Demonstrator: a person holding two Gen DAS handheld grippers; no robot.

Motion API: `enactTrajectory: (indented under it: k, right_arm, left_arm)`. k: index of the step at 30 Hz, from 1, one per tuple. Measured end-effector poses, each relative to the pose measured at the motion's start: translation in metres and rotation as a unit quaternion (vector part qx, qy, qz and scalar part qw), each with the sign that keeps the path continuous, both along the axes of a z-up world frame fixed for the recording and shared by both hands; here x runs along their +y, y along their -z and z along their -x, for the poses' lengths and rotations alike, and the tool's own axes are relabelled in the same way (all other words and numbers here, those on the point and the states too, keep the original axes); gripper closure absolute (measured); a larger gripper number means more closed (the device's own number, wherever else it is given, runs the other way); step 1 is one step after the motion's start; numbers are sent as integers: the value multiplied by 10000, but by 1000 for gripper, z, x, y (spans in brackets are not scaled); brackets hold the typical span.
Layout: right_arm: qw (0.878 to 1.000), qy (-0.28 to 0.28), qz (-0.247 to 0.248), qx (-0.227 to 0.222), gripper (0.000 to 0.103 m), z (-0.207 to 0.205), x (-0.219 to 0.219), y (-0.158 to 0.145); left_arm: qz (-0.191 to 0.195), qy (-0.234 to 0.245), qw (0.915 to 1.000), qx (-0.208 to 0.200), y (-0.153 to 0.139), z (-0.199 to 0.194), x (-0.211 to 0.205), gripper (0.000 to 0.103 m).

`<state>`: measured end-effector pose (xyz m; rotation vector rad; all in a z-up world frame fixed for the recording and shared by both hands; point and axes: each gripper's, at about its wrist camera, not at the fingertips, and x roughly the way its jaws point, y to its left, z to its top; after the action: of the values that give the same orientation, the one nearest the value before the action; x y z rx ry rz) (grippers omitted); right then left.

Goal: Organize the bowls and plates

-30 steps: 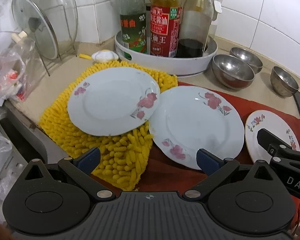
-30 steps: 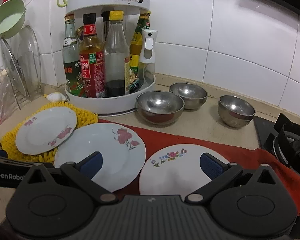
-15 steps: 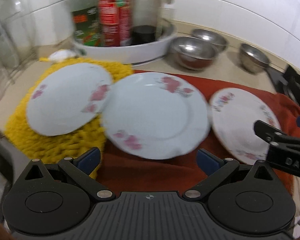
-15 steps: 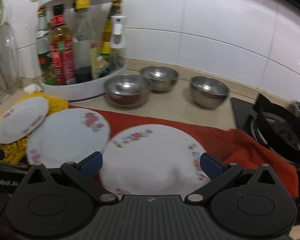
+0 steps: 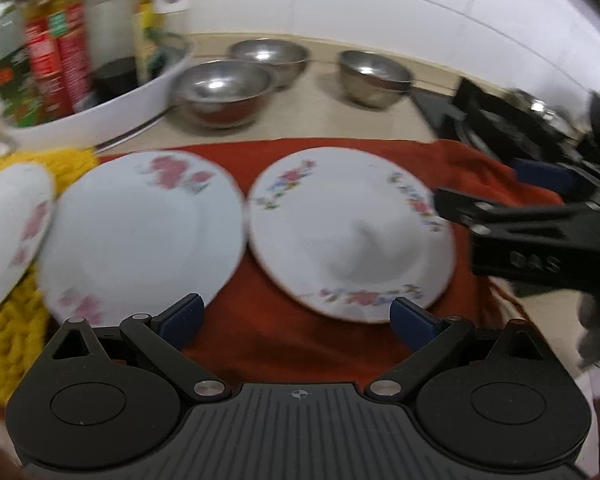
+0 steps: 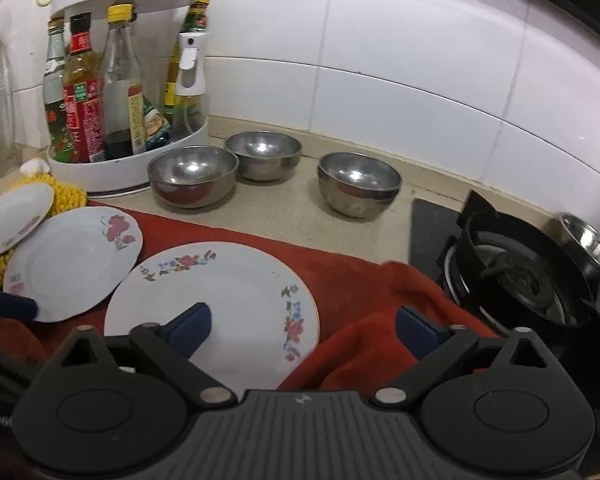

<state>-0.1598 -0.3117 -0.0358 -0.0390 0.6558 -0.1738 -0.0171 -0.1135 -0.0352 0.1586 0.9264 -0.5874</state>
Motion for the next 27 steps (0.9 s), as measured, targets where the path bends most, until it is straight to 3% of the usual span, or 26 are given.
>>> enactTrajectory:
  k: [4, 6, 8, 11, 20, 27]
  right_arm:
    - [9994, -188, -48, 287, 24, -21, -5, 5]
    - [9987, -303, -79, 399, 35, -29, -8, 9]
    - [9979, -285, -171, 559, 44, -37, -13, 16]
    - [9939, -323, -685, 797, 52, -47, -25, 28]
    - [9836, -886, -1122, 1097, 61, -59, -49, 44]
    - [9751, -1254, -1466, 1094, 70, -60, -71, 49]
  left_arm:
    - [371, 313, 9978, 451, 7, -16, -4, 9]
    - [590, 428, 9954, 615, 9, -21, -5, 9]
    - [558, 560, 9945, 694, 13, -22, -10, 9]
    - [425, 605, 9946, 735, 18, -22, -17, 11]
    - [523, -179, 9946, 875, 24, -24, -29, 7]
    - [153, -751, 9954, 573, 22, -22, -45, 12]
